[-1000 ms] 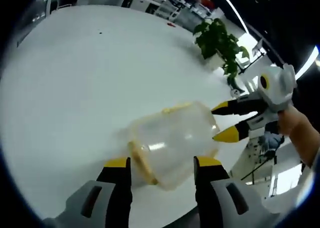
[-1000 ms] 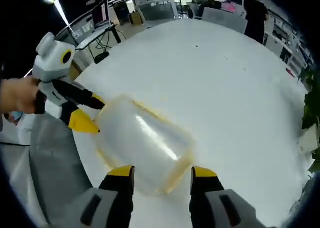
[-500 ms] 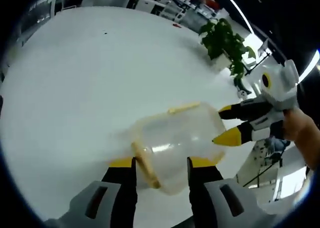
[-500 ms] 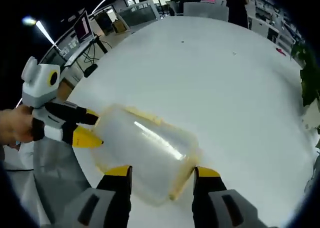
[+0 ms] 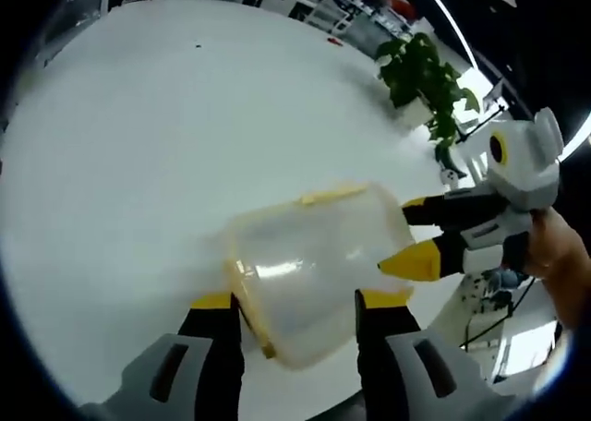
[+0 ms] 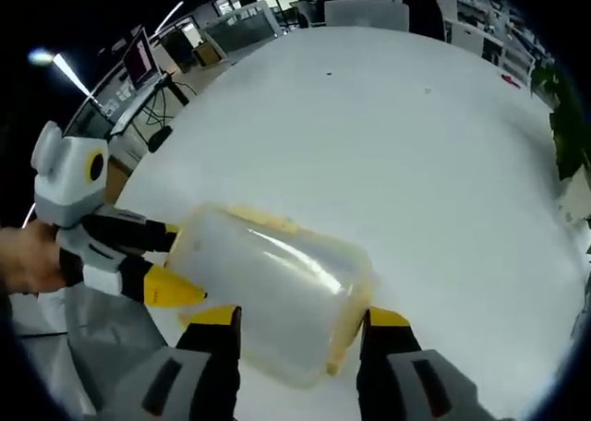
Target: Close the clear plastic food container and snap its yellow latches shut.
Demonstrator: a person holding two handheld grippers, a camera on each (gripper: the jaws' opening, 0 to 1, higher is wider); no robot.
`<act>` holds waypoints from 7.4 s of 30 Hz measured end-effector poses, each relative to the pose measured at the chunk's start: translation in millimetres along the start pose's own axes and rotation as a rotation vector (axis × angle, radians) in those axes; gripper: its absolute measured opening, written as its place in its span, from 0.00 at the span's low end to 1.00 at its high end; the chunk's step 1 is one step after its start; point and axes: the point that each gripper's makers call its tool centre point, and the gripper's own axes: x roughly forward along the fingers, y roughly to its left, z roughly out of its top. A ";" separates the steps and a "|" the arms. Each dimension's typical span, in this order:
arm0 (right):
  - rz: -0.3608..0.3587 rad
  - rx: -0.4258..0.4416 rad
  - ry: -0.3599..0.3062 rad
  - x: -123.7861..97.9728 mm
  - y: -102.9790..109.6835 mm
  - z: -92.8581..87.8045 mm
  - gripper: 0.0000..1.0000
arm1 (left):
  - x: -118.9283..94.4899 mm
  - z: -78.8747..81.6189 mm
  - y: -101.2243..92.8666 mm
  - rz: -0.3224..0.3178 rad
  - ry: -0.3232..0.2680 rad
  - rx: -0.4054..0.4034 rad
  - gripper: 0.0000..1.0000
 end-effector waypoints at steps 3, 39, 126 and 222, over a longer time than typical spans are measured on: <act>-0.003 0.038 -0.002 0.5 -2.0 0.6 0.50 | 0.7 2.9 0.5 -0.014 0.017 0.017 0.46; 0.109 -0.762 -0.201 -51.8 18.0 37.0 0.28 | -50.7 35.5 -42.8 -0.202 -0.119 1.070 0.34; 0.344 -0.849 0.359 27.7 32.0 24.9 0.54 | 28.6 -7.1 -70.1 -0.113 0.128 1.469 0.47; 0.088 -0.916 0.079 9.1 -6.2 -22.4 0.76 | 12.2 7.7 -4.3 -0.192 0.148 1.372 0.73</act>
